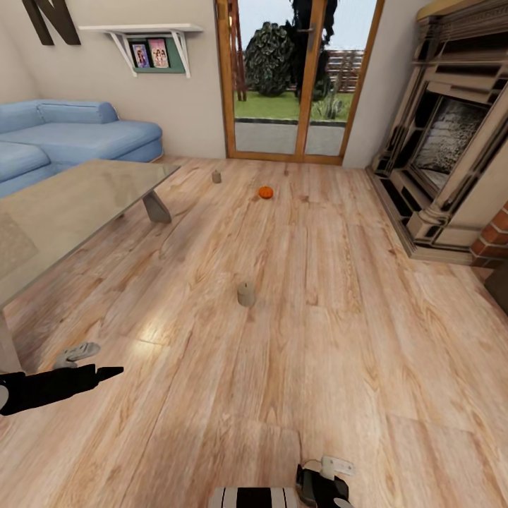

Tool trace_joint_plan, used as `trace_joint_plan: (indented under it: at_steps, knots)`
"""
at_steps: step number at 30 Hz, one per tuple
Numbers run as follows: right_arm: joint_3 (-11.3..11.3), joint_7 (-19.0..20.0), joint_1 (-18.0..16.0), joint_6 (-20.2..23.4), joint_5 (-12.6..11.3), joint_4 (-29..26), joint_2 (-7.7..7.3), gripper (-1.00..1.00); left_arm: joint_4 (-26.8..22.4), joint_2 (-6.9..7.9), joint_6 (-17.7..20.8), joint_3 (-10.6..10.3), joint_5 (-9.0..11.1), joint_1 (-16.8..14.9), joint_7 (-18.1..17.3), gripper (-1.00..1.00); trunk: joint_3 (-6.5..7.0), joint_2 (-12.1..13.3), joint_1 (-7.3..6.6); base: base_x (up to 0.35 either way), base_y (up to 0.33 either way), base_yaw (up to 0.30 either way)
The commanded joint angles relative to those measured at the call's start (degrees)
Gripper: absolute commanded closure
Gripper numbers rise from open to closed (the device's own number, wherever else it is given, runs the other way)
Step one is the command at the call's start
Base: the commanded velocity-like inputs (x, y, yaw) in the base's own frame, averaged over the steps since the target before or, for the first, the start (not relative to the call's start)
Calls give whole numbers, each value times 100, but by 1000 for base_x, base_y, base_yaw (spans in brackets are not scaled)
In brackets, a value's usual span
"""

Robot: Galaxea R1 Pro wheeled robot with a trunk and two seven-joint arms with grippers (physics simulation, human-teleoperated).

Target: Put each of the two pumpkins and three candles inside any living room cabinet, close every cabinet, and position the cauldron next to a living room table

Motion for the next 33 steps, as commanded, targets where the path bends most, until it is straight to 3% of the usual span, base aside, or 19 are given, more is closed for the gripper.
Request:
trace_joint_plan:
  at_steps: [1, 10, 27, 33]
  knots:
    - [49, -28, -3, -22, -52, 1, -1, -100, -1, 0, 26, 5, -15, -3, -23, -100, -4, -2, 0, 40, 0, 0]
    - [49, -28, -3, -23, -52, 1, -1, -100, -7, 0, 26, 12, -14, -3, -23, -100, -4, -2, 0, 8, 0, 0]
    - [49, -28, -3, -23, -52, 1, -1, -100, -10, 0, 26, 12, 80, -3, -32, -100, -204, -14, 23, 0, 0, 0]
    - [49, -28, -3, -23, -52, 1, -1, -100, -10, 0, 26, 12, 110, -3, -32, -100, -204, -14, 23, 0, 0, 0]
